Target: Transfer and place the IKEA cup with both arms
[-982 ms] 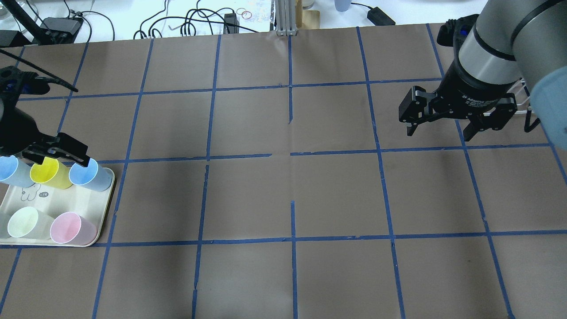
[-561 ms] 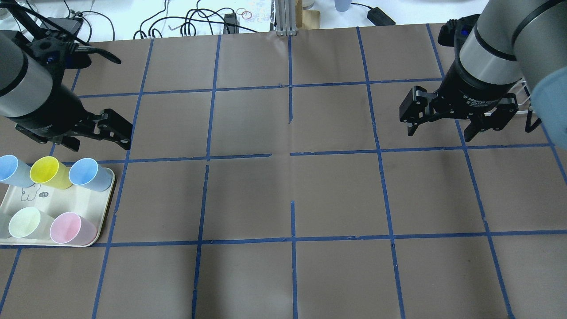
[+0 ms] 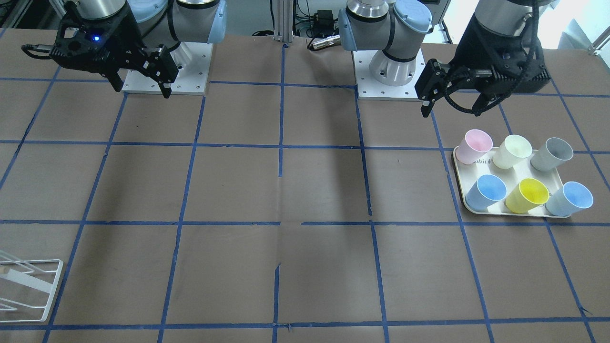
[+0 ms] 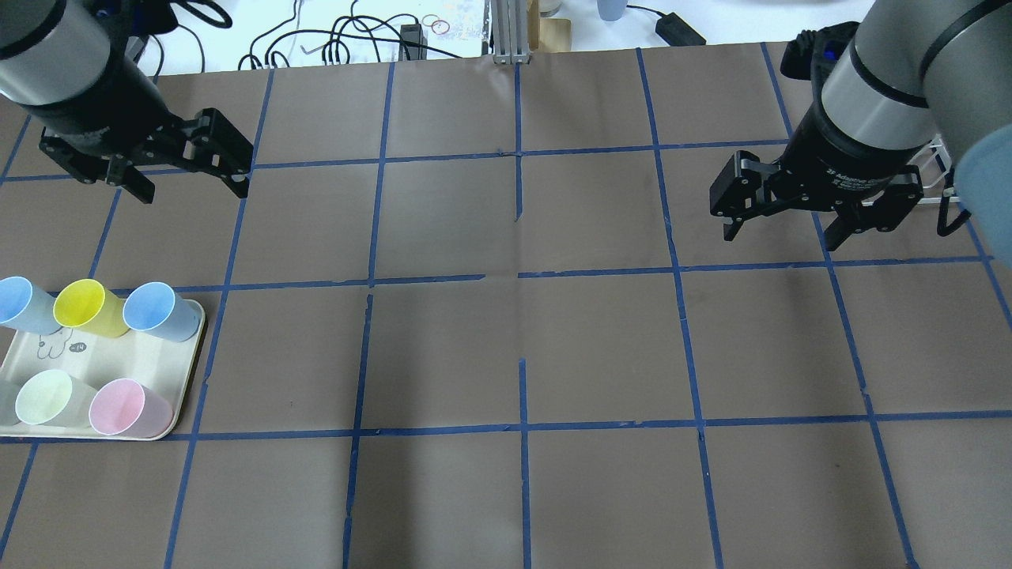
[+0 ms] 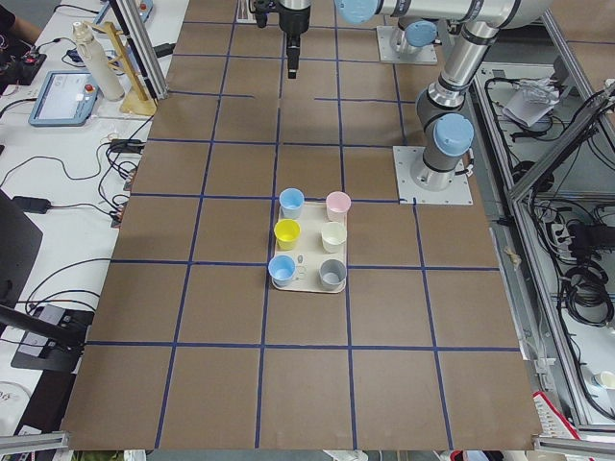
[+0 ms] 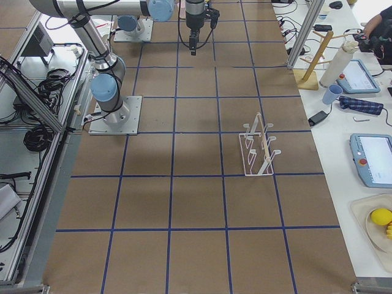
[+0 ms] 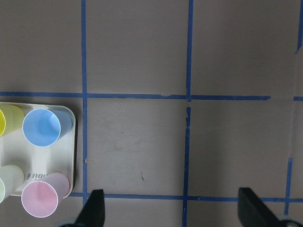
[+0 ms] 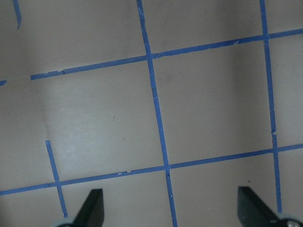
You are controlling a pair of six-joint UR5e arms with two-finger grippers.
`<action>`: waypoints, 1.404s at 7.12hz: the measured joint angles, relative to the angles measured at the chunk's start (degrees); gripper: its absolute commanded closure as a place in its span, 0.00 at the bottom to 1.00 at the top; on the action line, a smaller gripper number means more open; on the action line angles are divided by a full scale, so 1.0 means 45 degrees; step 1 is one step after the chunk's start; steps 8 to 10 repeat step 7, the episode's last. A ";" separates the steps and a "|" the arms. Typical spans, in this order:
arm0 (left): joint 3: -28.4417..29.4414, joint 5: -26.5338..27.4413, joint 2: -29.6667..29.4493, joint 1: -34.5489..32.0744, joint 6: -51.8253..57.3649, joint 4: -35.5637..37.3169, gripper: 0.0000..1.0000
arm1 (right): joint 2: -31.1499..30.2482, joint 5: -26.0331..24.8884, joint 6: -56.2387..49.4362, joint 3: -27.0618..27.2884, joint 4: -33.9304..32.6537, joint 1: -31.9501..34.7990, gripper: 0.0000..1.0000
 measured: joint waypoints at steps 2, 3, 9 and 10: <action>0.0339 0.0255 -0.0306 -0.1136 -0.0536 -0.0086 0.00 | -0.0043 0.0061 -0.0118 0.0006 0.0002 0.0005 0.00; 0.0347 0.0330 -0.0352 -0.0967 -0.0277 -0.0136 0.00 | -0.0048 0.0075 -0.0126 0.0006 -0.0006 0.0005 0.00; 0.0219 -0.0091 -0.0385 -0.0315 -0.0008 -0.0261 0.00 | -0.0055 0.0079 -0.0135 -0.0008 -0.0013 0.0003 0.00; 0.0219 -0.0091 -0.0385 -0.0315 -0.0008 -0.0261 0.00 | -0.0055 0.0079 -0.0135 -0.0008 -0.0013 0.0003 0.00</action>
